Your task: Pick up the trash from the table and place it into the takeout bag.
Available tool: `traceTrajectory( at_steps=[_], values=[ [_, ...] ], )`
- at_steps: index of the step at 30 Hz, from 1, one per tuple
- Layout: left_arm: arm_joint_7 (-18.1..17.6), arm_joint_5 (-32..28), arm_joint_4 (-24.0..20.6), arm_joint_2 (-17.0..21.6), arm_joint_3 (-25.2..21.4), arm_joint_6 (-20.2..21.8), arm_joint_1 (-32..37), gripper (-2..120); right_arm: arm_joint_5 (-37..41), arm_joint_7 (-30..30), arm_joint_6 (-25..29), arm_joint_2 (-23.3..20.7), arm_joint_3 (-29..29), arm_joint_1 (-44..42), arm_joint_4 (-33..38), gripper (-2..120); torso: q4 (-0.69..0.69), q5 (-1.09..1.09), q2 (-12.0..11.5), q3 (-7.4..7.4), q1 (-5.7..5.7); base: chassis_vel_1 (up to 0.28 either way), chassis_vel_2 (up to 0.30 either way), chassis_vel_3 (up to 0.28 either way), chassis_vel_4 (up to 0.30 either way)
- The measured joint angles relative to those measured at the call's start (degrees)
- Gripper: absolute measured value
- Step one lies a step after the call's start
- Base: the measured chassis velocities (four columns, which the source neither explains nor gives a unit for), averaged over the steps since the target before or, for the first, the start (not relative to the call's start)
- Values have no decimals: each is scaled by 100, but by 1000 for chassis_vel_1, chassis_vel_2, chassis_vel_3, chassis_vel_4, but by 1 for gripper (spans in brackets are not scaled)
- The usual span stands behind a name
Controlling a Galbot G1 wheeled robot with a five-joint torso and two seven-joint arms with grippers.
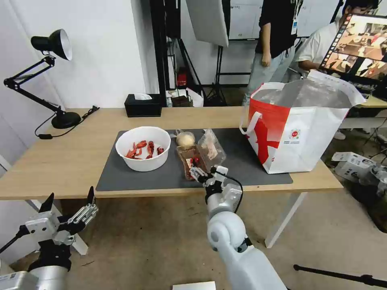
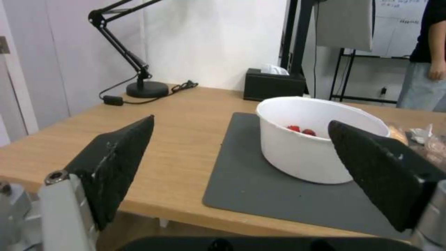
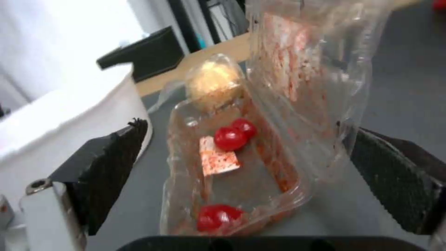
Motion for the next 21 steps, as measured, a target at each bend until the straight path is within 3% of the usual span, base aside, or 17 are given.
traceTrajectory(
  at_steps=[3, 9, 16, 21],
  values=[
    [1, 4, 0, -3, 0, -7, 2, 100, -555, -483, -27, -113, -12, -94, -56, 100, 0, 0, 0, 0, 0, 0, 0, 0, 0],
    [3, 8, 0, -5, 12, -9, 1, 100, -991, -863, 15, -287, -7, -149, -91, 100, 0, 1, 0, 0, 0, 0, 0, 0, 0],
    [-31, -156, 0, 32, 122, 193, -76, 100, -141, -737, -42, -687, 13, 148, 319, 100, -1, 1, 0, 0, 0, 0, 0, 0, 0],
    [-254, -666, 0, 208, 391, 742, -327, 100, 916, -674, -84, -1243, -3, 909, 216, 95, 0, 1, 0, 0, 0, 0, 0, 0, 0]
  ],
)
